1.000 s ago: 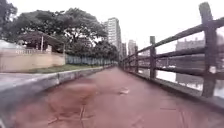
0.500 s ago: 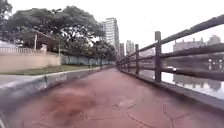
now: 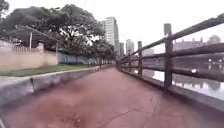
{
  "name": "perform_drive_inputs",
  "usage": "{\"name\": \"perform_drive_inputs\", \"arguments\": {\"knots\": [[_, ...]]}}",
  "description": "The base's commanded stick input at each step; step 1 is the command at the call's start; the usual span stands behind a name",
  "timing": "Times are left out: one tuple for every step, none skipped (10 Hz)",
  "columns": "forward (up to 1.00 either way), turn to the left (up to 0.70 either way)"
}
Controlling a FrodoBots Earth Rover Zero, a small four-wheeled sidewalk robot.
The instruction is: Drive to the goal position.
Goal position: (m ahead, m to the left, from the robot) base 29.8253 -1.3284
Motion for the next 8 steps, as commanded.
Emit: {"name": "perform_drive_inputs", "arguments": {"knots": [[1.00,0.00],[1.00,0.00],[1.00,0.00],[1.00,0.00],[1.00,0.00],[1.00,0.00],[1.00,0.00],[1.00,0.00]]}}
